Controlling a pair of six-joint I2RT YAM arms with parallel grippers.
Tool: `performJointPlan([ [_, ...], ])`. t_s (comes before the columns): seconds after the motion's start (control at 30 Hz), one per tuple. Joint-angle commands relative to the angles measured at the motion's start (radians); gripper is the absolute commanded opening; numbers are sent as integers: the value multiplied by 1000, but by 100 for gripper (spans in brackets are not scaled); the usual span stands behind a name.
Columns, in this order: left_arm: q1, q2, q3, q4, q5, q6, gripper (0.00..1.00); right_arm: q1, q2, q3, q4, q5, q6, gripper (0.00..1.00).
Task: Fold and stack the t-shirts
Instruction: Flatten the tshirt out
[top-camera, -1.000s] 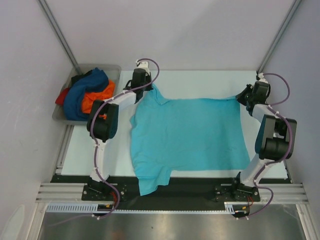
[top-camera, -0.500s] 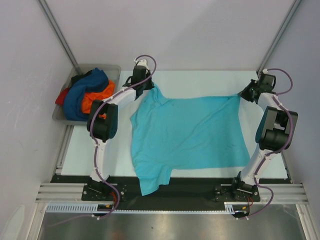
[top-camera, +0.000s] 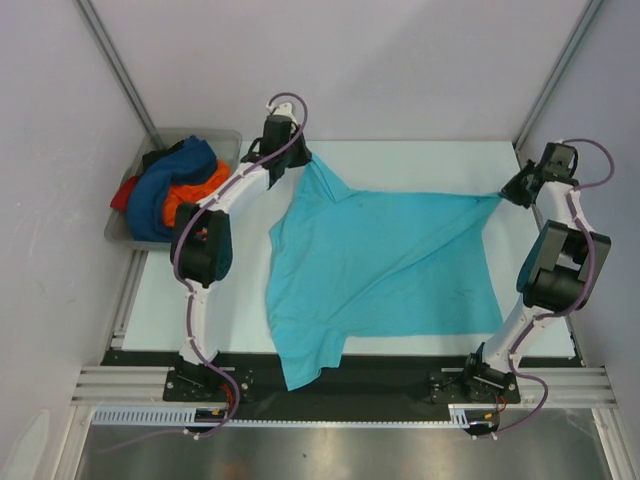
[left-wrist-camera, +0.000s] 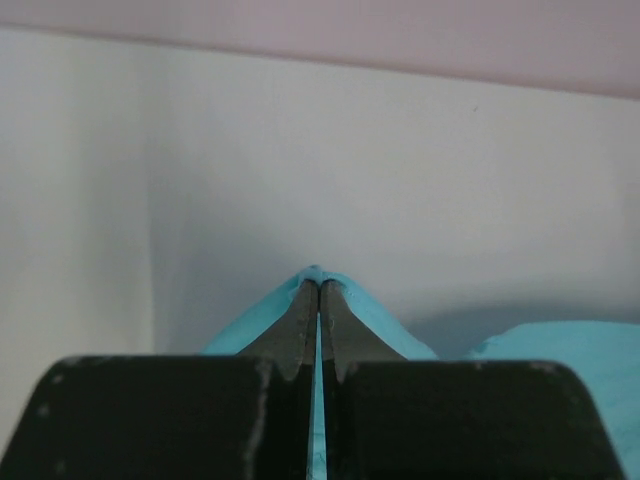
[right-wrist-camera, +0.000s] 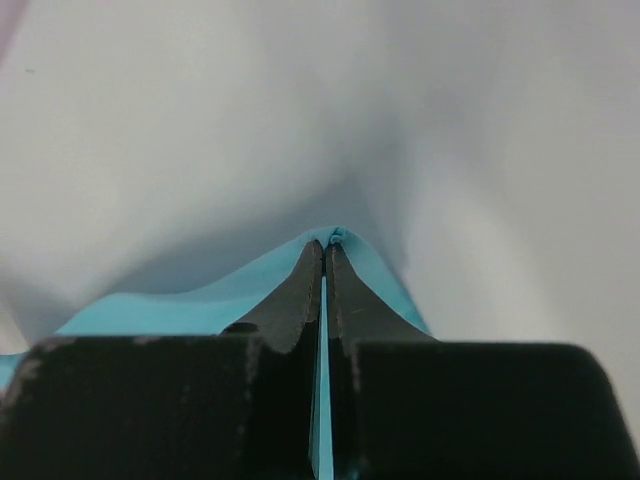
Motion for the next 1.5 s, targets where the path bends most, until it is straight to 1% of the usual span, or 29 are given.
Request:
performJointPlan([
  [0.0,-2,-169,166,-10,-18,33,0,2,-151,88,2,3,8,0],
  [0.07,-2,-201,220,-42,-57,74,0,4,-214,95,4,-16,28,0],
  [0.1,-2,-246,260,-48,-64,90,0,4,-243,95,4,-24,29,0],
  [0.2,-2,-329,288,-44,-70,143,0,2,-346,95,-1,-36,18,0],
  [0.23,-4,-394,286,-33,-70,156,0,2,-374,91,-1,-40,14,0],
  [0.27,-5,-427,282,-29,-70,177,0,2,-438,80,-1,-46,2,0],
  [0.3,-8,-460,265,-24,-73,188,0,2,-469,72,-1,-49,-5,0],
  [0.33,-11,-537,248,-9,-71,202,0,2,-506,66,-3,-50,-9,0],
  [0.37,-13,-575,227,4,-68,208,0,2,-573,43,2,-50,-15,0],
  [0.43,-20,-670,130,58,-62,228,0,2,-654,14,31,-46,-15,0],
  [0.47,-23,-768,92,82,-62,233,0,2,-693,-1,45,-46,-14,0],
  [0.5,-25,-813,20,100,-61,237,0,2,-771,-15,57,-49,-12,0],
  [0.53,-27,-856,-15,132,-67,246,0,2,-803,-20,85,-58,-15,0],
  [0.57,-27,-949,-51,166,-76,249,0,2,-864,-11,91,-63,-20,0],
  [0.6,-27,-991,-112,201,-87,252,0,2,-888,2,91,-69,-31,0],
  [0.67,-27,-1079,-161,229,-107,266,0,22,-931,28,76,-53,-47,0],
  [0.7,-25,-1147,-187,240,-108,271,0,34,-961,51,63,-47,-57,0],
  [0.8,-27,-1234,-186,246,-113,285,0,61,-994,78,51,-43,-63,0],
  [0.93,-27,-1271,-143,237,-102,294,0,99,-1003,141,42,-32,-64,0],
  [1.07,-27,-1228,-116,232,-96,302,0,117,-997,99,89,-27,-61,0],
  [1.13,-27,-1183,-97,206,-105,306,0,117,-974,86,85,-26,-64,0],
  [1.23,-27,-1088,-114,203,-107,318,0,119,-926,8,105,-15,-77,0],
  [1.27,-27,-1033,-125,206,-105,325,0,119,-902,-18,120,-18,-78,0],
  [1.3,-27,-1006,-146,209,-107,329,0,119,-888,-71,140,-14,-81,0],
  [1.37,-25,-950,-187,226,-116,351,0,117,-854,-124,169,-7,-84,0],
  [1.4,-25,-895,-239,258,-123,357,0,116,-815,-176,189,-3,-89,0],
  [1.47,-25,-828,-276,271,-137,384,1,114,-769,-223,220,-4,-94,0],
])
